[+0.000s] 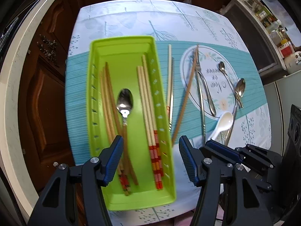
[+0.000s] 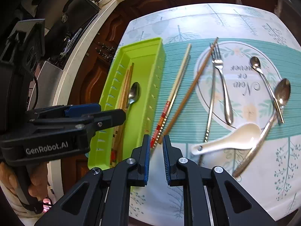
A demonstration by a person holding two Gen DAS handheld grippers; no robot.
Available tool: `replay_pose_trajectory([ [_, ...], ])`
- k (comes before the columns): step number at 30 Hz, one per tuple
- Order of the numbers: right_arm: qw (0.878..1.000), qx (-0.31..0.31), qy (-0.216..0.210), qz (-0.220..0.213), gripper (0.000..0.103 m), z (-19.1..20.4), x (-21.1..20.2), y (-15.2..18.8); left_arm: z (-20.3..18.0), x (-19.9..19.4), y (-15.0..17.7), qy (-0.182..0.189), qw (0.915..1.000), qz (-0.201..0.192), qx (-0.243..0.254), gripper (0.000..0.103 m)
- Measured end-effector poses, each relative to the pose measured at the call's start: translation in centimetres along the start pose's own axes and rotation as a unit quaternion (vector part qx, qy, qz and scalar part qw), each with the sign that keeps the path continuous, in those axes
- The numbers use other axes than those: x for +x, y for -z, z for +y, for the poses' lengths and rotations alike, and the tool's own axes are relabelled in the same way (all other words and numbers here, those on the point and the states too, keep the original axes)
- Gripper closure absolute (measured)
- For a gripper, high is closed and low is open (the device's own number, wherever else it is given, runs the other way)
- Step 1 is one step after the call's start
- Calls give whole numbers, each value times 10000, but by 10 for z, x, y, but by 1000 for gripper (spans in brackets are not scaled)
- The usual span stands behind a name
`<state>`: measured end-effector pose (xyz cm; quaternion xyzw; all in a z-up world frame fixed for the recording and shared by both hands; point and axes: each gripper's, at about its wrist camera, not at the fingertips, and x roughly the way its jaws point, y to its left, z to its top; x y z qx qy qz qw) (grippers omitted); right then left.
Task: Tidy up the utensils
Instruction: 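Move both grippers back to the remaining chopsticks by the plate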
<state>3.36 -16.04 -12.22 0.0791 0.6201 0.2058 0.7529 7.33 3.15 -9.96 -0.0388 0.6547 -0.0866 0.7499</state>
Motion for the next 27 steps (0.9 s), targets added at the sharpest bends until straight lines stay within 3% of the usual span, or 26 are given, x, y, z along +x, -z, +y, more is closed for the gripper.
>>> replay_pose_trajectory([
  [18, 9986, 494, 146, -119, 90, -83, -42, 23, -63, 15, -3, 119, 9998, 75, 133, 44],
  [27, 9987, 498, 32, -93, 90, -111, -48, 13, -77, 36, -34, -289, 9990, -12, 337, 48],
])
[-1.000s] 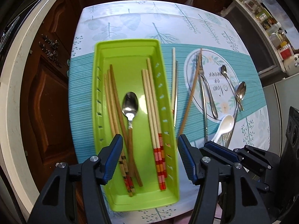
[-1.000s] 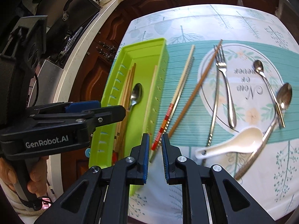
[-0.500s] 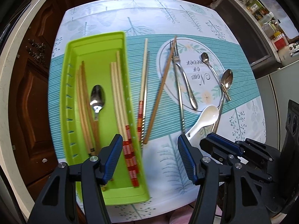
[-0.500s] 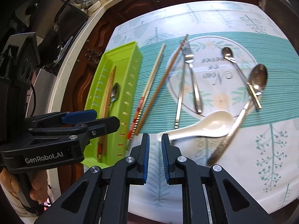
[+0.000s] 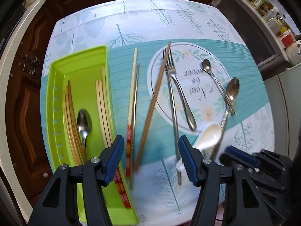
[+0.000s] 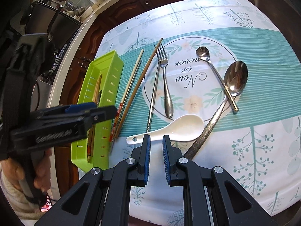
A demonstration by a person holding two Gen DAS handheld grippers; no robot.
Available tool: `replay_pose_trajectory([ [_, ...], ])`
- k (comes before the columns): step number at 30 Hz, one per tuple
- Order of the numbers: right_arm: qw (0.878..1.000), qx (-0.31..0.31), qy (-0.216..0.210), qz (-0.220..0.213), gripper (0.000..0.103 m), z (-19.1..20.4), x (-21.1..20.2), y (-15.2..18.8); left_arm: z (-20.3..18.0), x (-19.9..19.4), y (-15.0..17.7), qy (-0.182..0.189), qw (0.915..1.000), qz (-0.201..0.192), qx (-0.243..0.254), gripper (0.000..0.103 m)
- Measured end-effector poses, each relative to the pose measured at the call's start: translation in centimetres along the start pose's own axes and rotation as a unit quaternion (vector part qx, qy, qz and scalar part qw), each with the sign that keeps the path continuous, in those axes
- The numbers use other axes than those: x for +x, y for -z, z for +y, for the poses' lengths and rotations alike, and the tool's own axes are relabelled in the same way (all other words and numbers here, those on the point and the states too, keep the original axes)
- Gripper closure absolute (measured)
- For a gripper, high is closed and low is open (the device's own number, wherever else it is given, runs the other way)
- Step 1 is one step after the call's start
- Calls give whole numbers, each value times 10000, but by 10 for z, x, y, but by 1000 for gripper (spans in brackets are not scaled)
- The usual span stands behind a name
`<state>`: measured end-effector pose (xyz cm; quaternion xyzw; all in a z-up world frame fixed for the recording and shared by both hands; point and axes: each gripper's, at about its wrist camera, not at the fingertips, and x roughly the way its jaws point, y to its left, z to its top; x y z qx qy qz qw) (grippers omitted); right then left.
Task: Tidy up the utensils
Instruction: 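Move both grippers back to the remaining chopsticks by the plate, then grasp a dark wooden chopstick with the left gripper while the right gripper reaches for chopsticks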
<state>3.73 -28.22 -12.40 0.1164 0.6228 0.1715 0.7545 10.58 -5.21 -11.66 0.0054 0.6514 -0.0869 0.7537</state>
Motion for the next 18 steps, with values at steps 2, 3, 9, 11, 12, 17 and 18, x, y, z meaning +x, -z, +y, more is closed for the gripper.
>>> replay_pose_trajectory([
  [2, 10000, 1, -43, -6, 90, -3, 0, -5, 0, 7, -9, -120, 9999, -1, 39, 53],
  [3, 10000, -6, -66, -2, 90, -5, 0, -7, -1, 12, -15, -204, 9998, 4, 58, 55],
  [9, 9998, -99, -143, 103, 90, -12, 5, -18, -6, 37, -35, -410, 9990, 98, 126, 57],
  [11, 9997, -114, -161, 147, 90, -15, 7, -21, -7, 45, -40, -481, 9986, 145, 181, 59],
  [12, 9996, -117, -174, 176, 90, -17, 9, -24, -8, 49, -42, -505, 9983, 190, 198, 62],
  [17, 9993, -156, -221, 269, 90, -23, 18, -33, -9, 65, -48, -526, 9978, 362, 189, 70],
  [18, 9992, -177, -230, 287, 90, -23, 20, -36, -8, 68, -50, -513, 9977, 410, 174, 73],
])
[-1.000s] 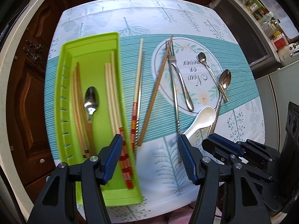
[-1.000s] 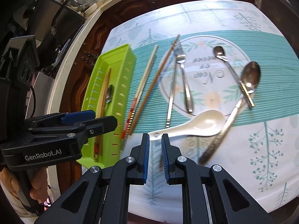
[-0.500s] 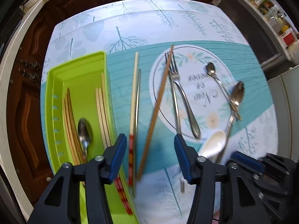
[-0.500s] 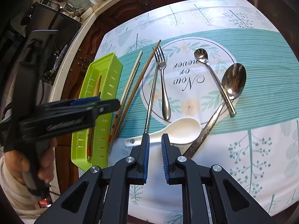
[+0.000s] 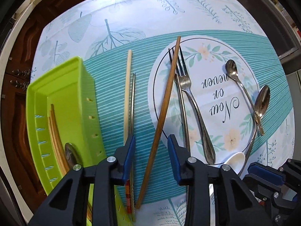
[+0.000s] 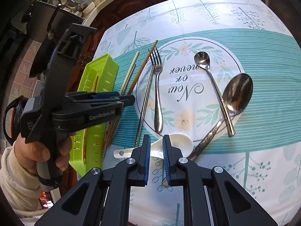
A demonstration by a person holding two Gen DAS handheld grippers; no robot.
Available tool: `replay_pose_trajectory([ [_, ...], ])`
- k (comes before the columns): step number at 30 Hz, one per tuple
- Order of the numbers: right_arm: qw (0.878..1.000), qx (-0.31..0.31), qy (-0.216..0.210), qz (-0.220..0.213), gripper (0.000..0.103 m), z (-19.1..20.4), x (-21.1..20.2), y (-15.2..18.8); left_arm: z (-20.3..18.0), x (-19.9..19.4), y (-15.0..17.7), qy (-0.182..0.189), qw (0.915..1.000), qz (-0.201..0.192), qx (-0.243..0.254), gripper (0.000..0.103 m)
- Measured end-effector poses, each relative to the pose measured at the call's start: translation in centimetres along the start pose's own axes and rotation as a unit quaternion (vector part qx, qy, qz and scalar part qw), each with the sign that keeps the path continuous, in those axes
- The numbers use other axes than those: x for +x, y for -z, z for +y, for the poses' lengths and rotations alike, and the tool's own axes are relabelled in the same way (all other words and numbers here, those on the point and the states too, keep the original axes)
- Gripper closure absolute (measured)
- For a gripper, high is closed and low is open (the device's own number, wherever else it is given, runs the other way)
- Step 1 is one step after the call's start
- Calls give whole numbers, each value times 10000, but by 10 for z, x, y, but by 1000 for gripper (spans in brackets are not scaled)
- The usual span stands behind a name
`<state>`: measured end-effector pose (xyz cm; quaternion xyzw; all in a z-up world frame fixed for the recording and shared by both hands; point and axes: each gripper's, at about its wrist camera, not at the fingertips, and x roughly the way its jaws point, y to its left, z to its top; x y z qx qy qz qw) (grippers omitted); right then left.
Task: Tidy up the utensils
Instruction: 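Grasp a dark wooden chopstick with the left gripper while the right gripper reaches for chopsticks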
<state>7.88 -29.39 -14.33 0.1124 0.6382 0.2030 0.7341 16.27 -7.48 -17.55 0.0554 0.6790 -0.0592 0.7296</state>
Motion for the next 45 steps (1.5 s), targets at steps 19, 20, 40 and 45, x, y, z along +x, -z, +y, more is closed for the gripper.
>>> replay_pose_trajectory([
  [19, 9998, -144, -113, 107, 90, 2, 13, -20, 26, -8, -9, 999, 9919, 399, -669, 100],
  [20, 9998, -152, -118, 105, 90, 3, 13, -20, 30, -13, -7, 1075, 9907, 411, -729, 100],
  [40, 9965, 123, -723, 407, 90, 54, 63, -54, 123, -85, 54, 963, 9846, -24, -1460, 99],
  [45, 9916, 681, -996, 465, 90, 58, 90, -64, 133, -73, 64, 1021, 9824, 39, -1565, 99],
])
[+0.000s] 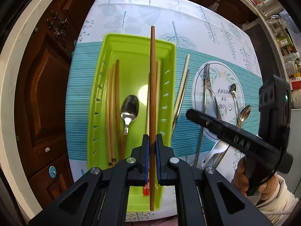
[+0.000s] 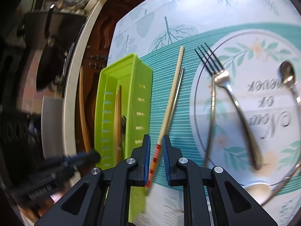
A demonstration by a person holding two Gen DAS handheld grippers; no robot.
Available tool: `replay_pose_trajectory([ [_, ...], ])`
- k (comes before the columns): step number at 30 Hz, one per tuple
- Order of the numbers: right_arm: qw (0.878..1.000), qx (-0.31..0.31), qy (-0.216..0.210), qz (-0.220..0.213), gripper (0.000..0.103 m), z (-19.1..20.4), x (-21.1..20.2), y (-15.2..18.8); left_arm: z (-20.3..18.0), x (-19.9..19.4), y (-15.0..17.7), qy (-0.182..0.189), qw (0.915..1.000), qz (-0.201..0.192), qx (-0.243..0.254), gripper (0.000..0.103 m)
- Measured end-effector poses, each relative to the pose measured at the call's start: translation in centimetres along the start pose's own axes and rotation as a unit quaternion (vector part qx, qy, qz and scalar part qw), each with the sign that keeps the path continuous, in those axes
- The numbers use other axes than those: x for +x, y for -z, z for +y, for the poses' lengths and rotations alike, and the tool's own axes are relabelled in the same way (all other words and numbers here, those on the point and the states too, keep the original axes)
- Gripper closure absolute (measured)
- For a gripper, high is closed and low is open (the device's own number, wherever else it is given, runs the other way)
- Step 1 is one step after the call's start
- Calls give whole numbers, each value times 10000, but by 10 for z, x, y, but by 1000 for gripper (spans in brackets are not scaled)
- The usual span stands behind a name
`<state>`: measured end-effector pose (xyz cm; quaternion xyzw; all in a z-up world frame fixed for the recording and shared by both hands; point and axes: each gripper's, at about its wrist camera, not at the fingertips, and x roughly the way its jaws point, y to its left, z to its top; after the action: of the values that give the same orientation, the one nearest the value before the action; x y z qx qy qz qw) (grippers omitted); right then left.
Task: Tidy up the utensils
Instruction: 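Grasp a dark wooden chopstick with the left gripper while the right gripper reaches for chopsticks, then hold the chopstick over the green tray with the left gripper while the right gripper grasps a red-striped chopstick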
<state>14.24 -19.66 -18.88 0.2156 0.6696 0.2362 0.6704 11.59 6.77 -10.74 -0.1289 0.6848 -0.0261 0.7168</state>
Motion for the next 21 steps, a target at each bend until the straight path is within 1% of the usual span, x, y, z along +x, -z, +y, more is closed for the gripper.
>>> replay_pose_trajectory([
  [3, 9990, 410, -153, -77, 90, -5, 8, -6, 2, 5, 0, 29, 10000, 10, -23, 99],
  [6, 9952, 880, -401, -112, 90, -10, 16, -10, 8, 4, 0, 49, 10000, -5, -11, 99],
  [8, 9933, 1045, -471, -114, 90, -12, 20, -13, 10, 3, -2, 63, 10000, -12, 7, 99],
  [12, 9924, 1175, -335, -130, 90, -12, 30, -17, 15, 3, -5, 86, 10000, -18, 32, 99],
  [16, 9929, 1188, 19, -60, 90, -11, 37, -17, 16, 3, -8, 121, 9999, -14, 86, 99],
  [21, 9935, 1122, 188, -94, 90, -5, 40, -21, 18, 4, -9, 189, 9998, 9, 98, 99],
])
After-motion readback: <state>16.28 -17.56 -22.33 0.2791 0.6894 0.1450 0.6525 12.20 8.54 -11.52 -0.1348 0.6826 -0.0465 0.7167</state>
